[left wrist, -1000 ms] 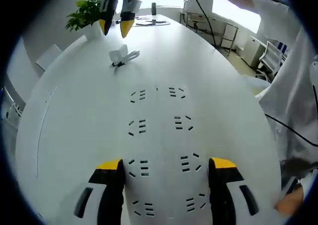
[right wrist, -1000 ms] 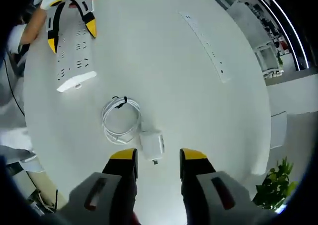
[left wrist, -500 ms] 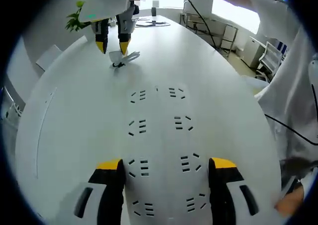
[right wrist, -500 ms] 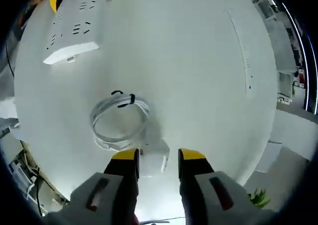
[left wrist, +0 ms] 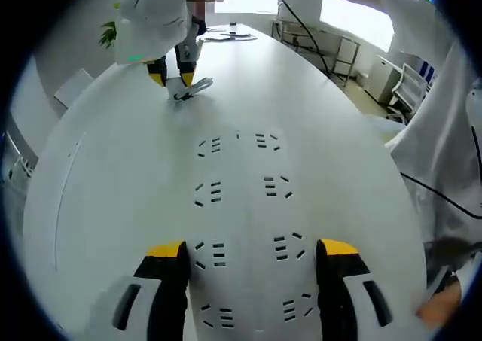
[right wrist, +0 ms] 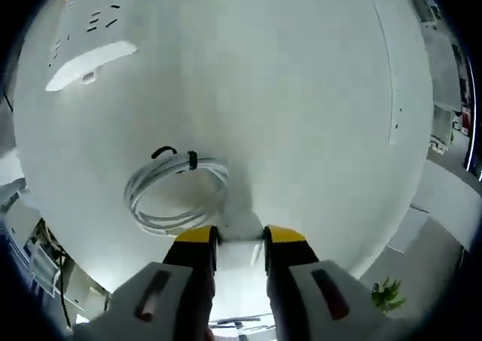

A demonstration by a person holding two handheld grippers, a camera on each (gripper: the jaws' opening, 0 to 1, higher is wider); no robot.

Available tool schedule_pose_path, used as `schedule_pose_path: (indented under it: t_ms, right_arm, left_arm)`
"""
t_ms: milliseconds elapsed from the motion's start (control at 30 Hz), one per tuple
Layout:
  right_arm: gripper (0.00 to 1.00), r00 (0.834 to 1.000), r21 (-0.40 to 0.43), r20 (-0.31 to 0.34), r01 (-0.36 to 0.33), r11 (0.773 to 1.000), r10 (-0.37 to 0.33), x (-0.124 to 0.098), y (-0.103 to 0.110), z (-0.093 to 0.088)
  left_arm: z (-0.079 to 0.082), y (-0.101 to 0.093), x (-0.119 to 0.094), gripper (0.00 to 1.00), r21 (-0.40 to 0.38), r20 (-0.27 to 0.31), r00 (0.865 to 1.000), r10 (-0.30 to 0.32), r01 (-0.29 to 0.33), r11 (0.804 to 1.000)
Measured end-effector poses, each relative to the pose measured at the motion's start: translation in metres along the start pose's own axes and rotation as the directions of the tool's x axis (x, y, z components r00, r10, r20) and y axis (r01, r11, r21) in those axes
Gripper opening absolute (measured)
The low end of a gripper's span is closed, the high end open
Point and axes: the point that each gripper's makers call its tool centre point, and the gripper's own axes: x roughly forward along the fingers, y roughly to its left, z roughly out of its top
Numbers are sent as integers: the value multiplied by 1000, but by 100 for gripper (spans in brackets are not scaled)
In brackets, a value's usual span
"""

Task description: Straighten the power strip on the desk, plug the charger into it

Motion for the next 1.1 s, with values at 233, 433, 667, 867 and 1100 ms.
schedule_pose_path:
  t_ms: [233,433,667,867,1100]
  right_arm:
    - [24,981,414,107,-193,889,163,2,4,-12]
    - [24,938,608,222,-347,714,267,-5,35,-21]
    - [23,781,664,521,-625,411,345,-20,78,-6]
    - [23,595,581,773,-803,132,218,-29,96,1]
    - [23,311,287,940,-943,-169,-142,-33,101,5]
  left_arm:
    - [0,-1,0,70,1,11,1000,-5,5,1000]
    - [0,-1,0,70,2,20,1000,-10,10,1000]
    - [0,0,-1,71,2,40,999,-18,18,1000]
    - [1,-2,-1,71,3,57,998,-27,26,1000]
    - [1,-2,0,71,6,44,999,-22,22,1000]
